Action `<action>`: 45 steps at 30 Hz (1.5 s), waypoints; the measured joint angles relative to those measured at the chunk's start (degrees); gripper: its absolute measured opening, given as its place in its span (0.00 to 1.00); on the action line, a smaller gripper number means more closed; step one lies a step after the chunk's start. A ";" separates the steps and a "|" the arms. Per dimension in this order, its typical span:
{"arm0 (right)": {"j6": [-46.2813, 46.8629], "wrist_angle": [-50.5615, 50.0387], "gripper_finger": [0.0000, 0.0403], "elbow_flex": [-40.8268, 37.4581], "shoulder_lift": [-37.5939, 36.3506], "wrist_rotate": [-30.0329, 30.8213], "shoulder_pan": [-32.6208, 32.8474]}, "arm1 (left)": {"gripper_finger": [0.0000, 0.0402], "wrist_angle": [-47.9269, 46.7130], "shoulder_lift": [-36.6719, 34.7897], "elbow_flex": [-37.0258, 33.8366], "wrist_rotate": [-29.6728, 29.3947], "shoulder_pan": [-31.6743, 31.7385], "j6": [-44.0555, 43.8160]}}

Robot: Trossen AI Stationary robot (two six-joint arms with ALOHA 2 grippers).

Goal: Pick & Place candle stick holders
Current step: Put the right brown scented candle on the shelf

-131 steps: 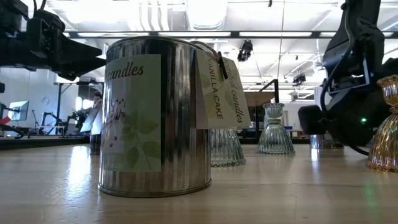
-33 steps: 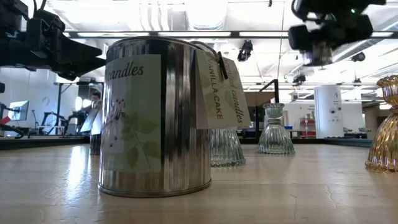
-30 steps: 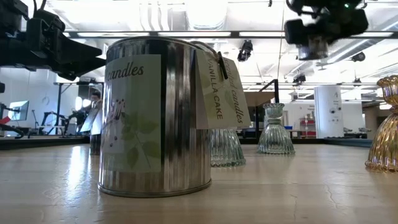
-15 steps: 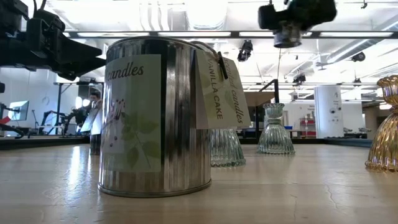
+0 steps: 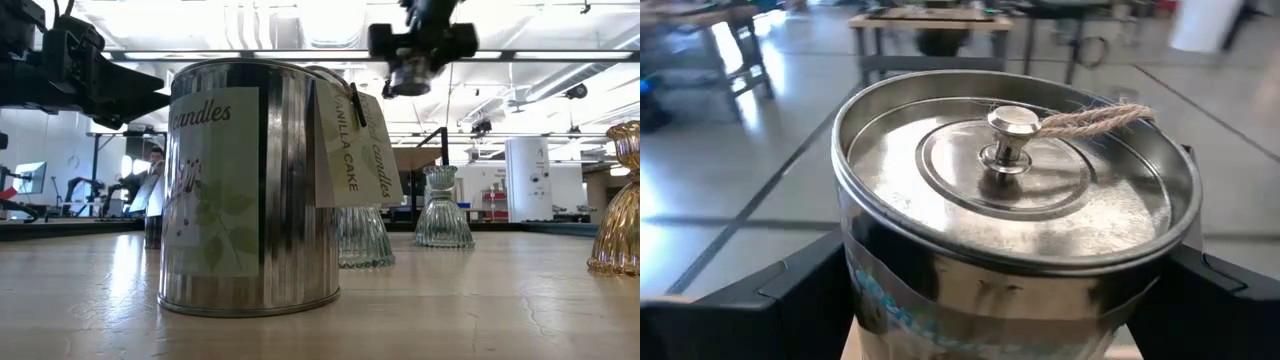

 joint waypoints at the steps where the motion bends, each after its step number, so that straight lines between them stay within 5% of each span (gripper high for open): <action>1: -4.04 4.47 0.87 -0.80 0.16 -2.03 -0.67 | 0.68 0.00 -0.02 0.00 0.01 0.01 0.00; 8: -19.54 25.61 0.87 -6.72 1.15 -14.14 -4.91 | 0.68 0.00 -0.02 0.00 0.01 0.01 0.00; 22: -24.51 48.18 0.87 -19.61 3.87 -19.14 -7.00 | 0.68 0.00 0.00 0.00 0.00 0.00 0.00; 30: -24.92 48.45 0.87 -19.88 5.91 -25.42 -9.86 | 0.68 0.00 0.00 0.00 0.00 0.01 0.00; 45: -19.57 48.56 0.87 -21.62 8.32 -26.85 -12.94 | 0.68 0.00 0.02 0.00 0.00 -0.01 0.00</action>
